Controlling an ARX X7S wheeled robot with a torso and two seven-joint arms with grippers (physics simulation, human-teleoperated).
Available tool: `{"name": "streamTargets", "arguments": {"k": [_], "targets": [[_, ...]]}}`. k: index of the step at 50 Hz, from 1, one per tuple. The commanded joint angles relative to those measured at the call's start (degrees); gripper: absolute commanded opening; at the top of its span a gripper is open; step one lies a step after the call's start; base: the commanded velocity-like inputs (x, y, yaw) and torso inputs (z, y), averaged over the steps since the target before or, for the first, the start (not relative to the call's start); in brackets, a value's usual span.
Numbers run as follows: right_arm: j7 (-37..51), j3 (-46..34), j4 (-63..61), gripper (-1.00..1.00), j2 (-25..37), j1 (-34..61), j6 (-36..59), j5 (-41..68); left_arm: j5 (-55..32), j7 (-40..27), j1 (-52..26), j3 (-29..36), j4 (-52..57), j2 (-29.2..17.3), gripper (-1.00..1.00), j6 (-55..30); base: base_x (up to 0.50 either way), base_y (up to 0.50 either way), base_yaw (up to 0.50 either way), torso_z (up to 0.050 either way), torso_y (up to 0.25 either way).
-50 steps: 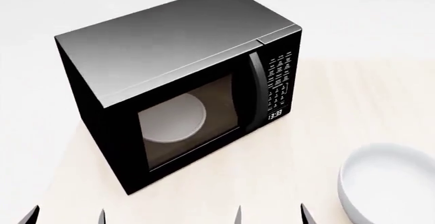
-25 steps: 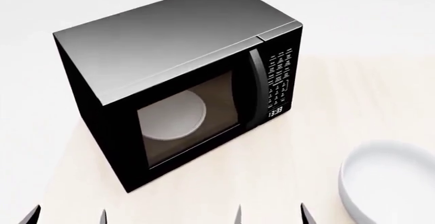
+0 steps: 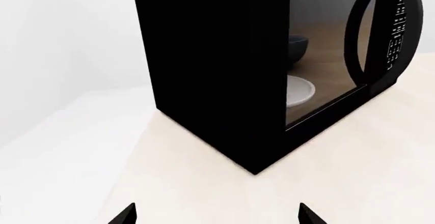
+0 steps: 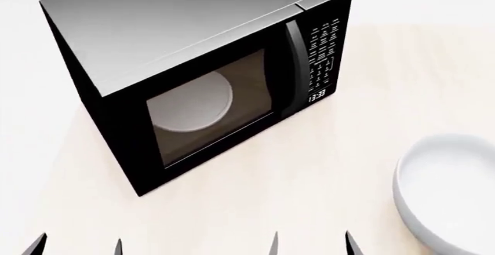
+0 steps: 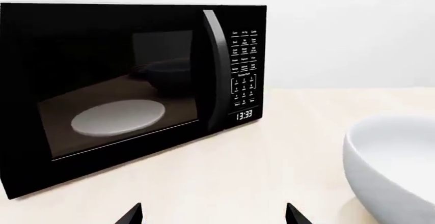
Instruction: Open the microwave.
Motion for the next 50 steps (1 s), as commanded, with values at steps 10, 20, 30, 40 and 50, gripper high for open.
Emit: {"name": "streamTargets", "arguments": {"k": [10,20,30,40,50], "targets": [[0.67,-0.87,-0.03,1.00,0.60,0.12,-0.09,0.61,-0.38,-0.86,-0.18,0.78,0.03,-0.65,1.00,0.05,0.00,0.00,0.00,0.000,-0.154],[1.26,-1.54,-0.80,1.00,0.71,0.22,0.53,0.67,-0.76,-1.01,0.01,1.14,0.38,-1.00,1.00,0.68,0.00,0.00,0.00,0.000,-0.149],[1.99,-1.60,-2.94,1.00,1.03,-0.07,1.15,1.19,-1.26,-1.07,-0.14,1.76,-0.34,-0.90,1.00,1.33,0.00,0.00,0.00,0.000,-0.008],[1.64,-1.05,-4.98,1.00,1.99,4.55,6.45,3.93,-1.19,-1.32,-0.24,2.41,-0.52,-1.15,1.00,1.40,0.00,0.00,0.00,0.000,0.000],[1.77,-0.08,-5.38,1.00,2.35,11.99,13.05,6.37,-1.51,-1.66,-0.15,2.64,-0.01,-1.47,1.00,1.27,0.00,0.00,0.00,0.000,0.000]]}}
